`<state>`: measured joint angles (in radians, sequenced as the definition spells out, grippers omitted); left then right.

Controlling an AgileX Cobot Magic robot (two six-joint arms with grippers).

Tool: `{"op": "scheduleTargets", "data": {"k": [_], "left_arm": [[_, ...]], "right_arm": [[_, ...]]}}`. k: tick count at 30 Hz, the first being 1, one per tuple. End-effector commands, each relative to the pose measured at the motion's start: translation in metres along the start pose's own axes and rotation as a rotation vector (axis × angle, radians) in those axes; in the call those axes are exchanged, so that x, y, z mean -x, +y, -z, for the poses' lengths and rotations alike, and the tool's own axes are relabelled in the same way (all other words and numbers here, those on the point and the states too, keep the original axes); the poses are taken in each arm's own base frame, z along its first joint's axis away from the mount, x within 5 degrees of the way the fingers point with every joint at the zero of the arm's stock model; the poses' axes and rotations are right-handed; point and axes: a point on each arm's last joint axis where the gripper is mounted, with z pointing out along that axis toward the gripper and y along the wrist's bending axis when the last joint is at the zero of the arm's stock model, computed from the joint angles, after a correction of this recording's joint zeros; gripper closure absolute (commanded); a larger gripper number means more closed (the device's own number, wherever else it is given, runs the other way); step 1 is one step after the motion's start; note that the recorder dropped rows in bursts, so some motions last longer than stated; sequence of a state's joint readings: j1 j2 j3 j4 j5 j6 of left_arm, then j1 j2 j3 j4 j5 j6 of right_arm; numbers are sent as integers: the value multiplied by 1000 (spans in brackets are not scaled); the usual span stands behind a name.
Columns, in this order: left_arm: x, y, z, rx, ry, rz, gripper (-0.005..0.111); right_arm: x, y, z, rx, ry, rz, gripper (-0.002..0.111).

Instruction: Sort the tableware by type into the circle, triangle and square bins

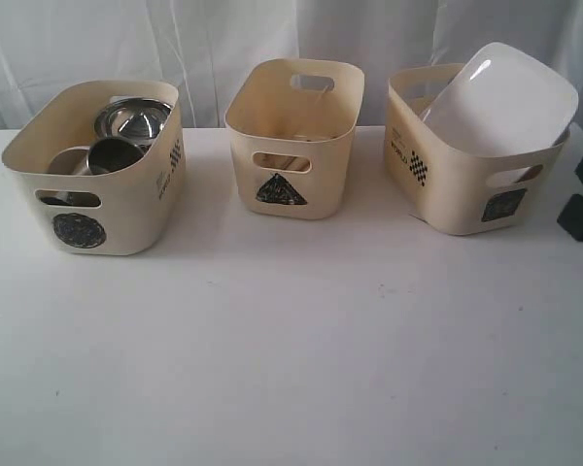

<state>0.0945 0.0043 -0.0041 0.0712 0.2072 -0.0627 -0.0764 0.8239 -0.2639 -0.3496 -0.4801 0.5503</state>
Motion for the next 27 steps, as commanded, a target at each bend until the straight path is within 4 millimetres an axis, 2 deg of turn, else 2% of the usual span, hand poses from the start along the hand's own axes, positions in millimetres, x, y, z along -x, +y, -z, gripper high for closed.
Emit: {"op": "scheduleTargets", "data": {"k": [1, 6, 12, 27], "left_arm": [[-1, 0, 0, -1, 2, 9, 107], [-1, 0, 0, -1, 2, 9, 107], [-1, 0, 0, -1, 2, 9, 107], [-1, 0, 0, -1, 2, 9, 107]], "right_arm": [[4, 6, 25, 49, -199, 187, 108], [-7, 0, 44, -29, -147, 138, 108], [-1, 3, 59, -38, -189, 164, 108], [-1, 7, 63, -4, -186, 114, 108]]}}
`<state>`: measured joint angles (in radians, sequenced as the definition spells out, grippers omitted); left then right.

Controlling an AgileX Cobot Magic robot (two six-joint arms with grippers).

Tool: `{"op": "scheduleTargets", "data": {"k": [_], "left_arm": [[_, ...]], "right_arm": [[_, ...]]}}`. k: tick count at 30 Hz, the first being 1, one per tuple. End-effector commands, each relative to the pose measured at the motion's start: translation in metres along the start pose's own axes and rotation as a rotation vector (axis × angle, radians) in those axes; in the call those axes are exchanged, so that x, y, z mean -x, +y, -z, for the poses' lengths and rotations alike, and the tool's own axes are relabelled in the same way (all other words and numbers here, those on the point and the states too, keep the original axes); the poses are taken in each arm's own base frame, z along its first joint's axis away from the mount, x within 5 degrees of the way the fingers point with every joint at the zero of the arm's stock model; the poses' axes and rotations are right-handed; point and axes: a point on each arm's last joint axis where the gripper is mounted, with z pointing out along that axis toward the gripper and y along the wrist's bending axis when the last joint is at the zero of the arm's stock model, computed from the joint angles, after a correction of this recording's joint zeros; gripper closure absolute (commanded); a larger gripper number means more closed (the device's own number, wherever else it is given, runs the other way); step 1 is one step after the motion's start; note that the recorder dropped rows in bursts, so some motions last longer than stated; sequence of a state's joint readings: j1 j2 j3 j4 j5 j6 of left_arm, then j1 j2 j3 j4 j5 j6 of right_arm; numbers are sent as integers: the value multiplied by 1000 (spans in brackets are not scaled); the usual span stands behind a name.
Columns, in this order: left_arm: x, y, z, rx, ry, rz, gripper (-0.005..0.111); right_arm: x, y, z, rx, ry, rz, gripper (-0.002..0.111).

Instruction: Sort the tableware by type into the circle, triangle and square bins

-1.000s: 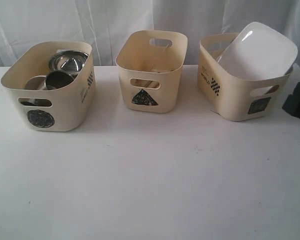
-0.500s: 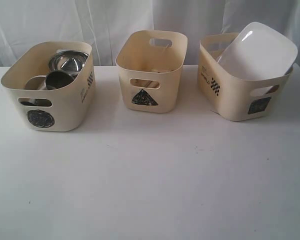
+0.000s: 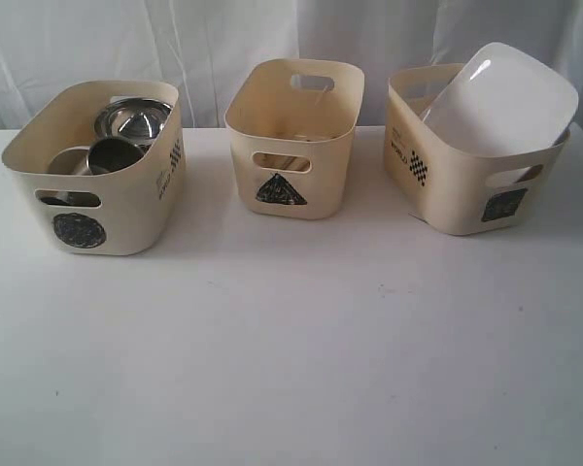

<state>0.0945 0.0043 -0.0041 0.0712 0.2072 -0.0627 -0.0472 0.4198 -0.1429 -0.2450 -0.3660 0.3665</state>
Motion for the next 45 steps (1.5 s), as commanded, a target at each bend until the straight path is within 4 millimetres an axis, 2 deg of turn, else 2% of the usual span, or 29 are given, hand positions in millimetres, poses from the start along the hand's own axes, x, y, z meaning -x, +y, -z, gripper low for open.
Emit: {"op": "scheduleTargets", "data": {"k": [1, 11, 16, 20, 25, 39, 45], "left_arm": [[-1, 0, 0, -1, 2, 9, 107], [-1, 0, 0, -1, 2, 9, 107], [-1, 0, 0, -1, 2, 9, 107], [-1, 0, 0, -1, 2, 9, 107], [-1, 0, 0, -1, 2, 9, 107], [-1, 0, 0, -1, 2, 9, 107], [-1, 0, 0, -1, 2, 9, 107]], "right_arm": [[-1, 0, 1, 4, 1, -7, 108], [-3, 0, 4, 5, -4, -12, 108], [-14, -1, 20, -4, -24, 81, 108], [-30, -5, 35, -45, 36, 92, 108], [-38, -8, 49, -85, 67, 104, 108], [-52, -14, 52, -140, 228, 106, 108], [-58, -15, 54, -138, 298, 194, 108]]}}
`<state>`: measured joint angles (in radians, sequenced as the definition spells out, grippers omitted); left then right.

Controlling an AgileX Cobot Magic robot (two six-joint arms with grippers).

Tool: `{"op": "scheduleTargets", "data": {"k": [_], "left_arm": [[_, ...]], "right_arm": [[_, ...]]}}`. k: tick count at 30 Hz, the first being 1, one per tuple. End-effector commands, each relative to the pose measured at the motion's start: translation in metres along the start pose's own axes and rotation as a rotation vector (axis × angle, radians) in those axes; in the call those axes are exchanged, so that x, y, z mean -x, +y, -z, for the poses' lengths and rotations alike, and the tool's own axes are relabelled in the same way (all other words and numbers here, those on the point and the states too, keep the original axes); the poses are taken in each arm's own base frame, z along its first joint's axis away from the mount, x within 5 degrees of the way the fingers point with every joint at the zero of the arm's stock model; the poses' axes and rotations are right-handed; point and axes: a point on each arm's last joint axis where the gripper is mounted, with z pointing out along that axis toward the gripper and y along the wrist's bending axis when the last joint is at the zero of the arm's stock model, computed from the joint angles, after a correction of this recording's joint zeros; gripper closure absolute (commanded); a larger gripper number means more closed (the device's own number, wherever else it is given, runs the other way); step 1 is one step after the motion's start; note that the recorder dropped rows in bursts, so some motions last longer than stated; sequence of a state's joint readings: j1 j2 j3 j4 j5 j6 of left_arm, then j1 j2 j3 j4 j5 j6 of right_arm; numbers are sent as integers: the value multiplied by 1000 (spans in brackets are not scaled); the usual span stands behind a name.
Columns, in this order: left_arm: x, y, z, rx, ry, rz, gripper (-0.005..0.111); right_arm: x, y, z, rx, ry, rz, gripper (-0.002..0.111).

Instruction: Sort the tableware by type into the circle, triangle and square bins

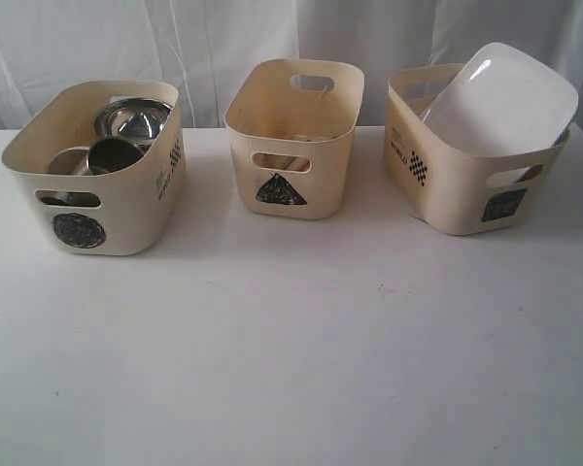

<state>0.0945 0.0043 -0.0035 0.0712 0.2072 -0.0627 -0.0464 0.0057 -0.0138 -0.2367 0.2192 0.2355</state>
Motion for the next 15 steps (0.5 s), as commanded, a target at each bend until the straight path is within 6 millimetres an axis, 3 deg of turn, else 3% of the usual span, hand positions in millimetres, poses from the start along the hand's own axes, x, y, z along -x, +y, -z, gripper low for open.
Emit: {"op": "scheduleTargets", "data": {"k": [1, 15], "left_arm": [[-1, 0, 0, -1, 1, 9, 107], [-1, 0, 0, -1, 1, 8, 107]], "right_arm": [[-3, 1, 0, 14, 18, 83, 108], [-4, 2, 0, 22, 34, 121, 108]]}}
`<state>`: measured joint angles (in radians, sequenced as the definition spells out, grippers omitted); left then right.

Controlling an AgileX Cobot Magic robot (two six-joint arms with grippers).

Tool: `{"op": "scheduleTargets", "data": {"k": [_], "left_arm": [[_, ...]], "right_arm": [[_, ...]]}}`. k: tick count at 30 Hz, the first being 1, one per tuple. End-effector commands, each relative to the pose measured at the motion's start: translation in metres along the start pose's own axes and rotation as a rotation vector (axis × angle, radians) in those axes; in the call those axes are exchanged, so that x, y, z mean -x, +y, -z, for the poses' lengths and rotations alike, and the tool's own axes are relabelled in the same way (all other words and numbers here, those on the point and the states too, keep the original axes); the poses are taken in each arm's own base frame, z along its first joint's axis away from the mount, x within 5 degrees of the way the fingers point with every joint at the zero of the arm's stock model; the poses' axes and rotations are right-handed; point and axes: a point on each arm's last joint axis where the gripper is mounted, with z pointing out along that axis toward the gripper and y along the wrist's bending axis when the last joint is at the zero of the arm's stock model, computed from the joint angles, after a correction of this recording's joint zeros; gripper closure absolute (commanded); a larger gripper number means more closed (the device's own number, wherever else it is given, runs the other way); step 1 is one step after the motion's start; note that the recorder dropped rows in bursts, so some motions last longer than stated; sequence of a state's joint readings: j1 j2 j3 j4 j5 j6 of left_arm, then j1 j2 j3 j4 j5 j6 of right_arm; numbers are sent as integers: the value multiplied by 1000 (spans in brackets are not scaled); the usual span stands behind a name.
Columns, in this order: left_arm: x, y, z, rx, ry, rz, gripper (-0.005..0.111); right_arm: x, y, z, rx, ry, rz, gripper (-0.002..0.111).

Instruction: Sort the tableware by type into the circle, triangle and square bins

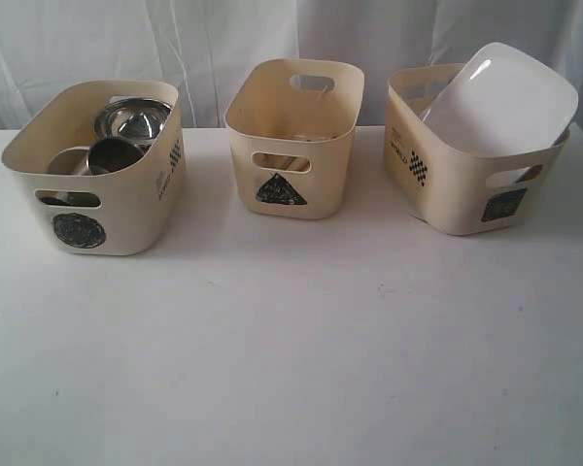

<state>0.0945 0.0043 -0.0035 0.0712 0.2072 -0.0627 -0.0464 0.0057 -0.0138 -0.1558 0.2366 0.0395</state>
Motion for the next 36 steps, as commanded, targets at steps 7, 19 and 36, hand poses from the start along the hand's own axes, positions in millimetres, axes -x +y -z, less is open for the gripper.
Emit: {"op": "scheduleTargets", "data": {"k": [7, 19, 36], "left_arm": [[-1, 0, 0, -1, 1, 8, 107], [-1, 0, 0, -1, 1, 8, 107], [-1, 0, 0, -1, 1, 8, 107]], "right_arm": [[-14, 2, 0, 14, 114, -27, 108], [-14, 2, 0, 14, 120, -27, 108], [-14, 2, 0, 14, 120, -27, 108]]}}
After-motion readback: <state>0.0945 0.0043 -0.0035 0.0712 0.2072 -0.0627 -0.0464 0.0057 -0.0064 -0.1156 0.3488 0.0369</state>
